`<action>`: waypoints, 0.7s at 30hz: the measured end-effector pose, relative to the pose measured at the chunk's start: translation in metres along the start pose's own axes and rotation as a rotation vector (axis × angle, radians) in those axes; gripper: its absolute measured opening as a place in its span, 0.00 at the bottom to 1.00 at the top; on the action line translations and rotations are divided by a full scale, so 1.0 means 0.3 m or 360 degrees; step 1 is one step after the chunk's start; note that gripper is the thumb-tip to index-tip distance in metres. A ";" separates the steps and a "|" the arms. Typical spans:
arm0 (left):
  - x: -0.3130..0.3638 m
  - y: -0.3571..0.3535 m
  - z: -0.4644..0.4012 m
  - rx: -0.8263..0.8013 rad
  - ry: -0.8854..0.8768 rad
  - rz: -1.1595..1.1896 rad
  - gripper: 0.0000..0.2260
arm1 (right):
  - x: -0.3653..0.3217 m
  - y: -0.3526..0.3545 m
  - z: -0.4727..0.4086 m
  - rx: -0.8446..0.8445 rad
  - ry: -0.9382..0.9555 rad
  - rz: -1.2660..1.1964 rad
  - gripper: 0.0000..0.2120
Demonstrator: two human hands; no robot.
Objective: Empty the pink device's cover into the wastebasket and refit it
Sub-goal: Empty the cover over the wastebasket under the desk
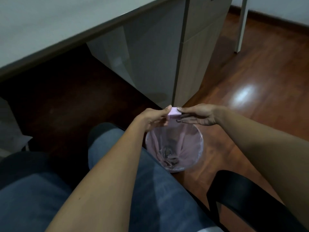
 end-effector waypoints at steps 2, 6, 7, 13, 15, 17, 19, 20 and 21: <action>0.018 0.023 0.017 -0.0063 -0.0141 0.0012 0.16 | -0.015 0.001 0.009 -0.0025 0.0127 -0.0019 0.12; 0.083 0.062 0.063 -0.0110 -0.0419 -0.0027 0.23 | -0.061 -0.011 0.042 -0.0010 0.0410 -0.0104 0.17; 0.106 0.065 0.082 -0.0110 -0.0487 -0.0062 0.23 | -0.075 -0.018 0.052 -0.0007 0.0471 -0.0060 0.19; 0.230 0.073 0.164 -0.0066 -0.0767 -0.0275 0.25 | -0.173 -0.052 0.142 0.0016 0.0763 0.0063 0.27; 0.268 0.066 0.191 -0.0040 -0.0847 -0.0298 0.26 | -0.209 -0.056 0.181 0.0010 0.0828 0.0067 0.26; 0.318 0.055 0.234 -0.0037 -0.0934 -0.0309 0.26 | -0.260 -0.060 0.228 -0.0020 0.0893 0.0077 0.24; 0.374 0.044 0.286 -0.0041 -0.1015 -0.0321 0.25 | -0.322 -0.064 0.284 -0.0050 0.0950 0.0120 0.23; 0.402 0.040 0.310 -0.0044 -0.1058 -0.0329 0.25 | -0.350 -0.066 0.314 -0.0060 0.0977 0.0152 0.23; 0.430 0.034 0.335 -0.0042 -0.1097 -0.0338 0.25 | -0.377 -0.068 0.342 -0.0066 0.1002 0.0188 0.23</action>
Point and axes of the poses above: each hand's wrist, its own z-axis away from the middle knuckle, its own y-axis out of the back of the hand, x = y × z, the point moved 1 cm from there along -z, towards the middle knuckle, and after that the axes turned 2 degrees about x, right-handed, at the moved point
